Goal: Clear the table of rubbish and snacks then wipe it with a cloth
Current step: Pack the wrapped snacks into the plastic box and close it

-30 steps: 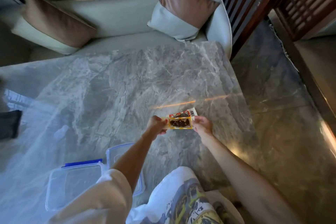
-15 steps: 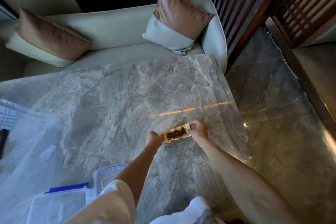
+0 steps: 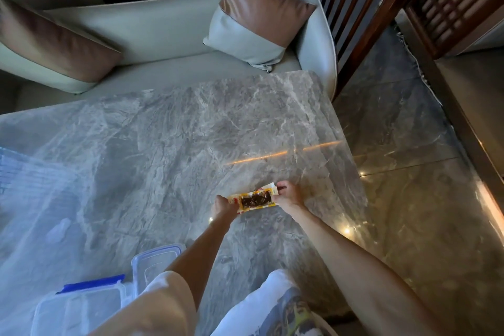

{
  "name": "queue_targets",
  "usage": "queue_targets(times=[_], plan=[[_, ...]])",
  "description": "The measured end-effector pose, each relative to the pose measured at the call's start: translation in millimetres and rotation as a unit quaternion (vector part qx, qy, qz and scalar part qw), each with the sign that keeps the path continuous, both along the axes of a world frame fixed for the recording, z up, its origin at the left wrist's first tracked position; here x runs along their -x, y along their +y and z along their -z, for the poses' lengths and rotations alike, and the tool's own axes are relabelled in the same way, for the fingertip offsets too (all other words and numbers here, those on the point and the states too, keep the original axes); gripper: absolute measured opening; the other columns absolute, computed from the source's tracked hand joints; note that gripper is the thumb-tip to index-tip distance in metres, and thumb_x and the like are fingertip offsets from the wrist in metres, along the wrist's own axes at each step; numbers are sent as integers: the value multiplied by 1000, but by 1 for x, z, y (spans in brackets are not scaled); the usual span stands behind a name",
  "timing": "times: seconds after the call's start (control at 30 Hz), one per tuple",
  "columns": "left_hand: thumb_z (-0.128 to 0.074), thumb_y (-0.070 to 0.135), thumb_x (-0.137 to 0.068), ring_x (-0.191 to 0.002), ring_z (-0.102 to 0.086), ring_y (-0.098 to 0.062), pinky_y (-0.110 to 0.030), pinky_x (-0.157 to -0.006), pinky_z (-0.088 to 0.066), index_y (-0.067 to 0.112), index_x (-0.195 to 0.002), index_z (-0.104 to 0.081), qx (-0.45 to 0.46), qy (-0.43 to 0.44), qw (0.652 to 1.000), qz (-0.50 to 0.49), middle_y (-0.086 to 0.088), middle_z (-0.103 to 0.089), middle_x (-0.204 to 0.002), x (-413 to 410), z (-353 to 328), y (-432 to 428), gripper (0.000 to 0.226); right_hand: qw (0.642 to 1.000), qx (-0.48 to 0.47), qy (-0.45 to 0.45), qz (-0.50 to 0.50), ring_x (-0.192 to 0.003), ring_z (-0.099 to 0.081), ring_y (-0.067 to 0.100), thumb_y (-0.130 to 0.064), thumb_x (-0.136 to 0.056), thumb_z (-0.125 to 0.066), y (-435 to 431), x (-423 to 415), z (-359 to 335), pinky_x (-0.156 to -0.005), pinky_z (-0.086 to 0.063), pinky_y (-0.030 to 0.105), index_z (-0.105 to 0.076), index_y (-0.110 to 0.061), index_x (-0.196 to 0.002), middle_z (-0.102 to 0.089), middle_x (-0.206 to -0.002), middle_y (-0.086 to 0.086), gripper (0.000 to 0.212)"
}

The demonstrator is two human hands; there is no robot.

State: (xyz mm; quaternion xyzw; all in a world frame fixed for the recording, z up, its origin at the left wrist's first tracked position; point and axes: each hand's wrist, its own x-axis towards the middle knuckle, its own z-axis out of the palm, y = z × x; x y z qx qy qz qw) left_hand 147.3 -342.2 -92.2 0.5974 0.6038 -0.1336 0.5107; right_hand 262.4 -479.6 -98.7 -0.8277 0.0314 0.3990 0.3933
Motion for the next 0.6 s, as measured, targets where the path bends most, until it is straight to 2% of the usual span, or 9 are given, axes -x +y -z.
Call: queue_targets(times=[0.1, 0.13, 0.2, 0.27, 0.33, 0.4, 0.5, 0.6], plan=[[-61, -2, -87, -77, -49, -21, -28, -53, -44, 10, -106, -28, 51, -76, 996, -7, -11, -41, -93, 14, -2, -1, 39, 999, -31, -17, -37, -85, -53, 19, 17, -82, -57, -4, 5, -5, -73, -44, 28, -58, 17, -113, -60, -93, 17, 31], [-60, -2, -88, -71, -45, -19, -29, -53, -38, 11, -108, -31, 44, -96, 994, 22, -10, -42, -88, 19, -2, -2, 38, 998, -48, -28, -36, -81, -52, 19, 17, -82, -57, -8, 7, -7, -71, -42, 24, -58, 18, -111, -59, -92, 15, 29], [-61, -2, -88, -73, -45, -20, -28, -59, -34, 5, -109, -49, -35, -121, 987, 102, -11, -45, -87, 29, -3, -4, 25, 994, -77, -68, -43, -78, -54, 19, 10, -83, -61, -17, 15, -13, -72, -42, 23, -62, 13, -103, -60, -87, 13, 21], [-62, 1, -88, -78, -51, -23, -23, -64, -36, 0, -101, -62, -134, -130, 967, 171, -10, -48, -94, 41, -5, -11, 13, 986, -78, -124, -78, -77, -59, 19, -3, -83, -68, -31, 26, -15, -73, -45, 29, -65, -1, -93, -66, -83, 6, 10], [-62, -2, -87, -81, -57, -26, -28, -70, -44, 0, -95, -64, -181, -164, 946, 215, -12, -53, -97, 57, -5, -21, 9, 975, -44, -181, -122, -76, -63, 16, -16, -84, -69, -47, 41, -16, -71, -47, 30, -64, -12, -88, -68, -82, -2, 7], [-61, -5, -86, -82, -59, -28, -36, -73, -48, -2, -93, -64, -214, -182, 925, 255, -15, -57, -97, 78, -2, -32, 9, 958, -7, -236, -161, -76, -61, 9, -23, -86, -69, -64, 60, -16, -68, -45, 24, -64, -19, -88, -68, -84, -8, 6], [-59, -2, -89, -88, -58, -31, -44, -76, -50, -2, -96, -62, -221, -164, 914, 299, -16, -59, -98, 110, 8, -49, 8, 936, 27, -269, -224, -81, -61, 8, -22, -87, -66, -81, 89, -15, -68, -42, 20, -64, -20, -93, -68, -89, -9, 6], [-58, 5, -91, -95, -60, -32, -44, -83, -49, 1, -100, -62, -162, -99, 928, 321, -16, -62, -102, 131, 13, -62, 11, 945, 32, -202, -255, -86, -62, 18, -10, -86, -63, -86, 107, -10, -78, -46, 30, -66, -8, -97, -69, -91, 2, 12]])
